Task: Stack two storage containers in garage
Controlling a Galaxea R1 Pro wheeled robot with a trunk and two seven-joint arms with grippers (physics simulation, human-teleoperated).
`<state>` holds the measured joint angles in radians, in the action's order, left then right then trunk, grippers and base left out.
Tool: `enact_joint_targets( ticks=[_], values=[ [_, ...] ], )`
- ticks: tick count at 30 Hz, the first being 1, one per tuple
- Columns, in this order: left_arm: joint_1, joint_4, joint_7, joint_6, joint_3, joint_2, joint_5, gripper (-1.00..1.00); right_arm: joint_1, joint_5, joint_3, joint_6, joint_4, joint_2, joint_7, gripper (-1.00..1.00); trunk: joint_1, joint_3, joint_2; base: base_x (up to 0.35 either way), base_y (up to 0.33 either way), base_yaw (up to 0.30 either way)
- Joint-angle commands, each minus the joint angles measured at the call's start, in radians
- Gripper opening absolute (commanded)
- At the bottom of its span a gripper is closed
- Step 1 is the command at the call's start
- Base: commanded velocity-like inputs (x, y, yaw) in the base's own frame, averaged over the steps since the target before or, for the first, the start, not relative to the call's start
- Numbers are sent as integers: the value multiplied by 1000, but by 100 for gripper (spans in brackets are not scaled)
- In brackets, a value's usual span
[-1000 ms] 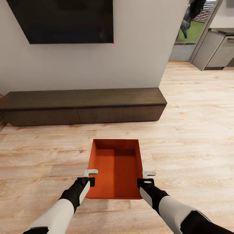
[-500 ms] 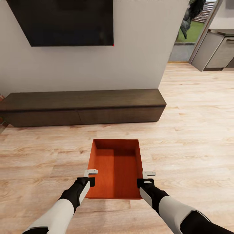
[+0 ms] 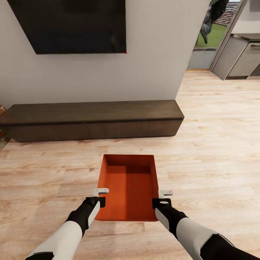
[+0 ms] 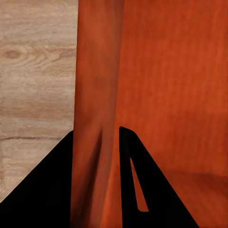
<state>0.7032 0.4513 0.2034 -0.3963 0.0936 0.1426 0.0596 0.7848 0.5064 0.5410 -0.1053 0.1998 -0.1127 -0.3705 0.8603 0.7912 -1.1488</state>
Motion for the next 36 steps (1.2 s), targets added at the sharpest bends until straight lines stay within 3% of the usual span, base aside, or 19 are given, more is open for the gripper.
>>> enact_joint_targets(
  ticks=[1,36],
  values=[
    [-1,0,5,-10,8,-3,26,-100,1,-8,-7,-2,44,1,-1,-100,-4,-3,7,0,0,0],
    [-1,0,5,-10,8,-3,27,-100,1,-9,-3,-3,45,1,-1,-100,-138,-112,252,0,0,0]
  ],
)
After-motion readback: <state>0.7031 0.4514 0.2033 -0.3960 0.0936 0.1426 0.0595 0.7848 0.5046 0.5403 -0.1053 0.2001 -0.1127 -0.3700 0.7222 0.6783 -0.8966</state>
